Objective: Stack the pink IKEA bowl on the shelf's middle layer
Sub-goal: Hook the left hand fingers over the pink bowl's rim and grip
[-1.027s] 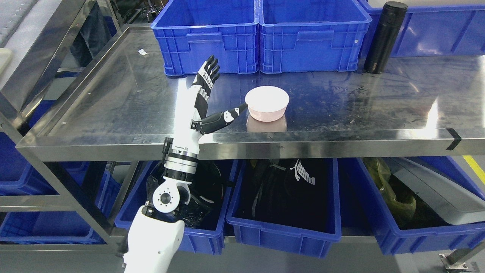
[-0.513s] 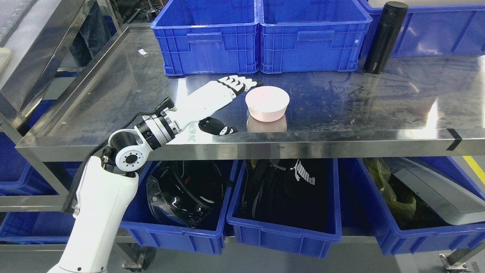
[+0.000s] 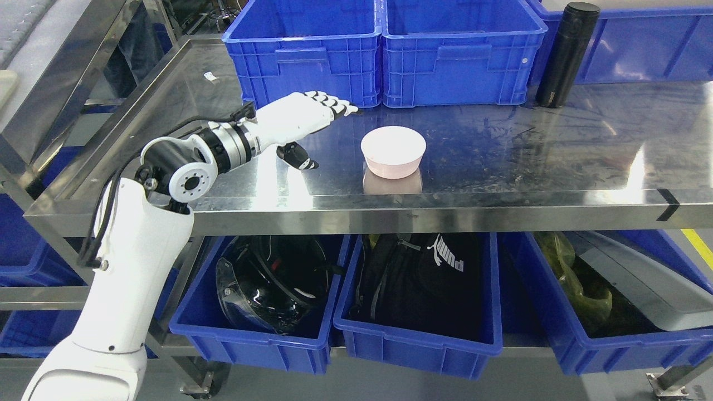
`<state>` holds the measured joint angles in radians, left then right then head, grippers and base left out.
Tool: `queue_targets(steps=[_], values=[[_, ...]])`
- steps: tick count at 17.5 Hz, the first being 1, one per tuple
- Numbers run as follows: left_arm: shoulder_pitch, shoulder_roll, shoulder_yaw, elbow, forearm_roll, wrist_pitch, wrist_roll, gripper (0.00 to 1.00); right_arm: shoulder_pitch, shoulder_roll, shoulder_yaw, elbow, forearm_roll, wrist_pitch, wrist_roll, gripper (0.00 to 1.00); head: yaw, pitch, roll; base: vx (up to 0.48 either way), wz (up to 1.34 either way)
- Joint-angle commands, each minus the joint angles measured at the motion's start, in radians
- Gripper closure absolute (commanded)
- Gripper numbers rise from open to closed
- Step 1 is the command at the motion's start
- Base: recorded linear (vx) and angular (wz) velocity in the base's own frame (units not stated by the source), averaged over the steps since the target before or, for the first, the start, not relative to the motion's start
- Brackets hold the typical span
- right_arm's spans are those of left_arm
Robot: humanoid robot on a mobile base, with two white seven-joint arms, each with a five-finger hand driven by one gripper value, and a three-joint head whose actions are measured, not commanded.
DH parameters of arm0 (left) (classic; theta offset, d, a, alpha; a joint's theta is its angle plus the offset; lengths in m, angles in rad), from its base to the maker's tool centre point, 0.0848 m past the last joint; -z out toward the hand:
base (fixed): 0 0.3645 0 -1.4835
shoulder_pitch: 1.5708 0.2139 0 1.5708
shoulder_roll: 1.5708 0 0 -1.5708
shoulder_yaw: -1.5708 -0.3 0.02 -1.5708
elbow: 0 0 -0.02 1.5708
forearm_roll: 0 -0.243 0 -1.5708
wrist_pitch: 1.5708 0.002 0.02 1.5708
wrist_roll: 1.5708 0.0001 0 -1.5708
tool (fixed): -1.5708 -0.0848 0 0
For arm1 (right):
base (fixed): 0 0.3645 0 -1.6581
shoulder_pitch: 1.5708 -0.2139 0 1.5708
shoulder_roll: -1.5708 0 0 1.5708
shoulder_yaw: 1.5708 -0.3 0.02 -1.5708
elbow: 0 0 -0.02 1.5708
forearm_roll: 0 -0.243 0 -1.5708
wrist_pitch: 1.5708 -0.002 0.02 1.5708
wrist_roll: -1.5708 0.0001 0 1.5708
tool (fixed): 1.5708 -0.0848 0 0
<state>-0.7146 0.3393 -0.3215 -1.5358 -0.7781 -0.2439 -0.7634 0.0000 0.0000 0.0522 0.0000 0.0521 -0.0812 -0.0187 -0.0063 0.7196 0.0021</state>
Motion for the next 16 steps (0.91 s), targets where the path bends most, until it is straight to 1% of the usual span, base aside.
queue_targets(steps=[1,2,3,5,6,8,9,10,11,12,14,16], values=[[-0.166,-0.119,-0.309,0.213,-0.02,0.084,-0.017,0.08,0.003,-0.017,0.0,-0.017,0.0,0.0,0.0,0.0,0.0,0.0,0.0,0.0,0.01],[-0.18,-0.153,-0.315,0.248,-0.01,0.084,-0.023,0.08,0.003,-0.017,0.0,-0.017,0.0,0.0,0.0,0.0,0.0,0.0,0.0,0.0,0.0],[-0.196,-0.17,-0.326,0.275,0.009,0.084,-0.042,0.07,0.003,-0.017,0.0,-0.017,0.0,0.0,0.0,0.0,0.0,0.0,0.0,0.0,0.0],[-0.203,-0.172,-0.388,0.333,0.118,0.084,-0.068,0.06,0.003,-0.017,0.0,-0.017,0.0,0.0,0.0,0.0,0.0,0.0,0.0,0.005,-0.03],[-0.2,-0.169,-0.39,0.35,0.114,0.083,-0.07,0.05,0.003,-0.017,0.0,-0.017,0.0,0.0,0.0,0.0,0.0,0.0,0.0,0.009,-0.05],[-0.207,-0.161,-0.386,0.365,0.092,0.078,-0.073,0.0,0.003,-0.017,0.0,-0.017,0.0,0.0,0.0,0.0,0.0,0.0,0.0,0.003,-0.03],[-0.213,-0.16,-0.386,0.367,0.088,0.077,-0.091,0.0,0.003,-0.017,0.0,-0.017,0.0,0.0,0.0,0.0,0.0,0.0,0.0,0.002,-0.01],[-0.218,-0.16,-0.38,0.367,0.088,0.077,-0.149,0.0,0.003,-0.017,0.0,-0.017,0.0,0.0,0.0,0.0,0.0,0.0,0.0,0.002,-0.01],[-0.218,-0.16,-0.373,0.368,0.088,0.077,-0.178,0.01,0.003,-0.017,0.0,-0.017,0.0,0.0,0.0,0.0,0.0,0.0,0.0,0.001,0.03],[-0.218,-0.164,-0.355,0.382,0.086,0.078,-0.183,0.02,0.003,-0.017,0.0,-0.017,0.0,0.0,0.0,0.0,0.0,0.0,0.0,-0.002,0.01],[-0.241,-0.195,-0.33,0.439,0.083,0.08,-0.182,0.06,0.003,-0.017,0.0,-0.017,0.0,0.0,0.0,0.0,0.0,0.0,0.0,-0.001,0.01],[-0.272,-0.238,-0.315,0.503,0.054,0.081,-0.18,0.07,0.005,-0.017,0.0,-0.017,0.0,0.0,0.0,0.0,0.0,0.0,0.0,0.0,0.0]])
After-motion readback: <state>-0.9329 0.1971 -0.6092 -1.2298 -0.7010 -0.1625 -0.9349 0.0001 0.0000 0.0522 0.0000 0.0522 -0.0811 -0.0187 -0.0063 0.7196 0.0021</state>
